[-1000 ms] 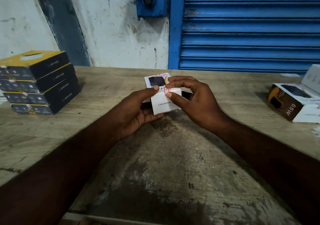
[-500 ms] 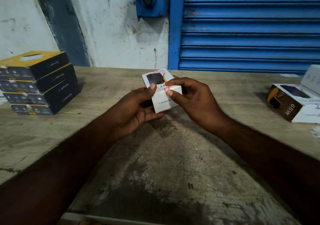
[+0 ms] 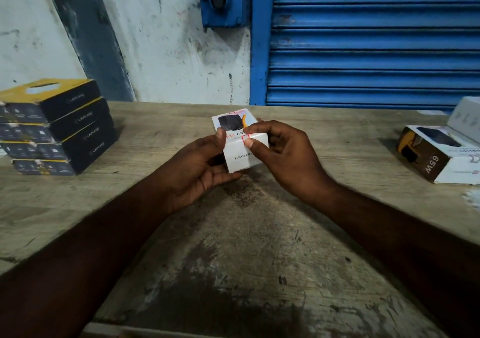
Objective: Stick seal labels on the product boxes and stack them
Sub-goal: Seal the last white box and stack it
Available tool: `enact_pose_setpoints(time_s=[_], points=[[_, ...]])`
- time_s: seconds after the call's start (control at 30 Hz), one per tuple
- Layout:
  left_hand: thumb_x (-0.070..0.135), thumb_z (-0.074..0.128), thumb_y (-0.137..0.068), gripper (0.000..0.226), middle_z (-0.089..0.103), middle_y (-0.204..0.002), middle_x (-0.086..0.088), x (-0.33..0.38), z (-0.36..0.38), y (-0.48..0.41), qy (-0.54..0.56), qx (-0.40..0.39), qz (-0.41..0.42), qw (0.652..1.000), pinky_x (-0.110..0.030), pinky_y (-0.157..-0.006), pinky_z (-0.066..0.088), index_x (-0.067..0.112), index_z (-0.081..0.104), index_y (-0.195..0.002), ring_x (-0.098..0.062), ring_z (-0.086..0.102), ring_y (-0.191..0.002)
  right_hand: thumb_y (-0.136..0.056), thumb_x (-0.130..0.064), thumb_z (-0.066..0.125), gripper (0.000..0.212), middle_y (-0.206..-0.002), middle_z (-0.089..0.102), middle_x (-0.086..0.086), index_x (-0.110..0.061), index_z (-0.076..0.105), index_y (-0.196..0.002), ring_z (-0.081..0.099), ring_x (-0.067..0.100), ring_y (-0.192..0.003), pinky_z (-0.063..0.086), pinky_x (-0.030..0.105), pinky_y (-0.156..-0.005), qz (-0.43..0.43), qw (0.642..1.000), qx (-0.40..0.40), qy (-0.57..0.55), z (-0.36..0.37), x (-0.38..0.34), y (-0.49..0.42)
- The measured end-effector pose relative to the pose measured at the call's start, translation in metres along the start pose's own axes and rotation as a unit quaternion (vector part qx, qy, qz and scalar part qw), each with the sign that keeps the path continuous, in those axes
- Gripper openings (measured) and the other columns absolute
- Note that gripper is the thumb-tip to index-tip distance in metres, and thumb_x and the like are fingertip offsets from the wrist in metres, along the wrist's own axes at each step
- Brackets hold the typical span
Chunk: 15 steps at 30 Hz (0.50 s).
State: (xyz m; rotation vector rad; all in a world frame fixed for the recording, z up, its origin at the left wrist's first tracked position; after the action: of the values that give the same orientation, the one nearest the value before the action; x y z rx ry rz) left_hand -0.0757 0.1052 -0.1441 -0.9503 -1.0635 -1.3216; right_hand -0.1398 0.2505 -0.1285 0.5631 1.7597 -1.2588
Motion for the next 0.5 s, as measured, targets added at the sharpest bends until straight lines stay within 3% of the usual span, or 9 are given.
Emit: enact_pose_setpoints(time_s=[0.27, 0.5], points=[[0.044, 0.057, -0.084, 0.047, 0.070, -0.123, -0.017, -0.0012, -0.0002, -0.0007, 0.007, -0.004, -0.005, 1.000, -0.038, -0.089, 0.060, 0.016, 0.064, -0.121, -0.033, 0.068, -0.113, -0.089, -0.003, 0.074, 0.017, -0.108, 0.076, 0.004, -0.014, 0.074, -0.101, 0.073, 0.017, -0.101, 0.060, 0.043, -0.092, 0.007, 1.000, 0.006, -0.006, 0.0000, -0.0011, 0.0011], [0.045, 0.056, -0.084, 0.045, 0.070, -0.121, -0.018, -0.0010, -0.0022, -0.0016, 0.000, 0.006, -0.009, 1.000, -0.042, -0.092, 0.057, 0.017, 0.066, -0.118, -0.036, 0.067, -0.115, -0.096, -0.003, 0.065, 0.017, -0.113, 0.075, 0.004, -0.013, 0.073, -0.108, 0.071, 0.013, -0.106, 0.056, 0.028, -0.093, 0.027, 0.999, -0.013, -0.011, 0.0009, -0.0002, -0.0005]])
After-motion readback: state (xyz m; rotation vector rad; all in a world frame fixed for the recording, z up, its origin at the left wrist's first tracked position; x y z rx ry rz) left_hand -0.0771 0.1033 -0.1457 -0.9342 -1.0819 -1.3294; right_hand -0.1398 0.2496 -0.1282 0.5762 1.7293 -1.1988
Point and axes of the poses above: each hand's wrist, its own y-axis away from the middle knuckle, its own z-axis out of the palm, x = y × z, the point moved 6 cm from there along -y, towards the middle knuckle
